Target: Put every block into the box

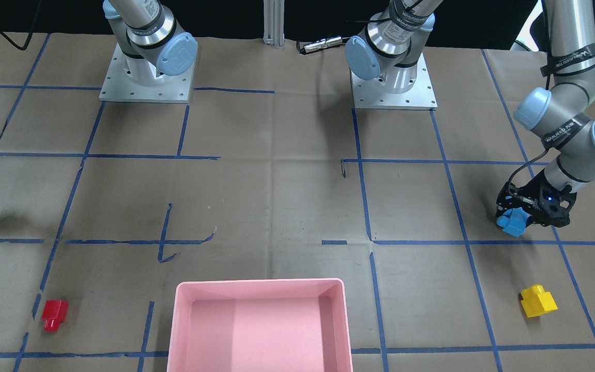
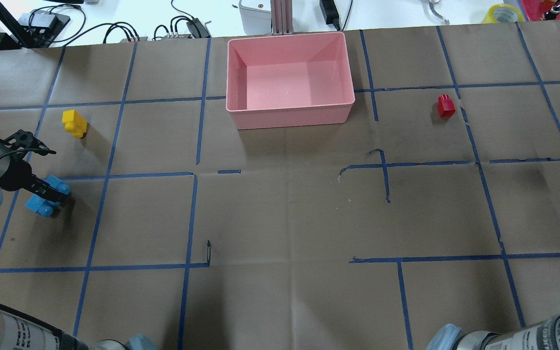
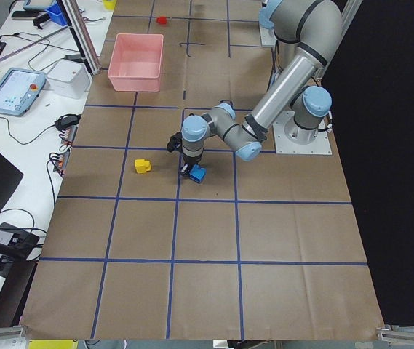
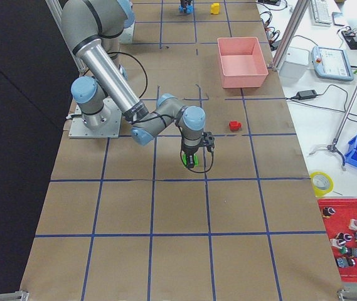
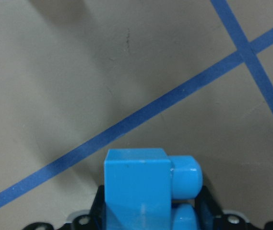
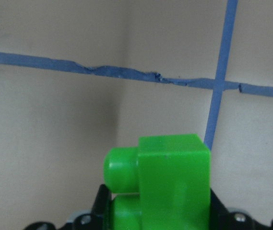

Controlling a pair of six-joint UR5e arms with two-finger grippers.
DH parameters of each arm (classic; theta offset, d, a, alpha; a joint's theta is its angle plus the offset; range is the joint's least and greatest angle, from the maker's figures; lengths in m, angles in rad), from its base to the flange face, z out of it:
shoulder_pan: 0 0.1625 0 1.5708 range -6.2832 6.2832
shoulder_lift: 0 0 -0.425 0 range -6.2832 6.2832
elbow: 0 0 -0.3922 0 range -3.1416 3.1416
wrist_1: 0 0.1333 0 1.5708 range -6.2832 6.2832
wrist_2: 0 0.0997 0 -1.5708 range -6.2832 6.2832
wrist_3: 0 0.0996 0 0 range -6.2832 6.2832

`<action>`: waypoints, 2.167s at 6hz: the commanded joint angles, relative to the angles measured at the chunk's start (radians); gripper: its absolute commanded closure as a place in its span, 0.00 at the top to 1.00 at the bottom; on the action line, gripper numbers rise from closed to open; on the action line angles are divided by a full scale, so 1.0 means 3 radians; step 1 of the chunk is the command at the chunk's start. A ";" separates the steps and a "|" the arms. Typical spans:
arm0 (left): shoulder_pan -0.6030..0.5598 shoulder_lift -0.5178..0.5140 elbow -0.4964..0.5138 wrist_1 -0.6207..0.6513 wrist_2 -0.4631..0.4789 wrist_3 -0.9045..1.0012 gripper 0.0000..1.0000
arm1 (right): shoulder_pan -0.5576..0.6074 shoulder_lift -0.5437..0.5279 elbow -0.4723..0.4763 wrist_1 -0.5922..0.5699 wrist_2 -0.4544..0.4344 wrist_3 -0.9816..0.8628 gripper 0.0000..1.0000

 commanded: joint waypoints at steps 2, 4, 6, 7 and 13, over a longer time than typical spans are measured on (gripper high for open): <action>-0.0059 0.0378 0.0872 -0.1427 0.0005 -0.0521 0.00 | 0.1140 -0.0276 -0.0702 0.0622 -0.0031 0.0836 0.06; -0.0273 0.0277 0.1748 -0.2362 0.0005 -0.0966 0.00 | 0.1898 0.0115 -0.1209 0.0644 0.0976 0.1692 0.06; -0.0696 0.0124 0.2230 -0.2604 0.0000 -0.1797 0.00 | 0.2502 0.0906 -0.2025 0.0212 0.1380 0.2179 0.06; -0.0957 -0.0008 0.2510 -0.2712 -0.0006 -0.2253 0.00 | 0.2682 0.1300 -0.2409 0.0012 0.1365 0.2318 0.07; -0.1996 -0.0950 0.3479 -0.2672 -0.0011 -0.3841 0.00 | 0.2909 0.1376 -0.2388 -0.0067 0.1035 0.2682 0.97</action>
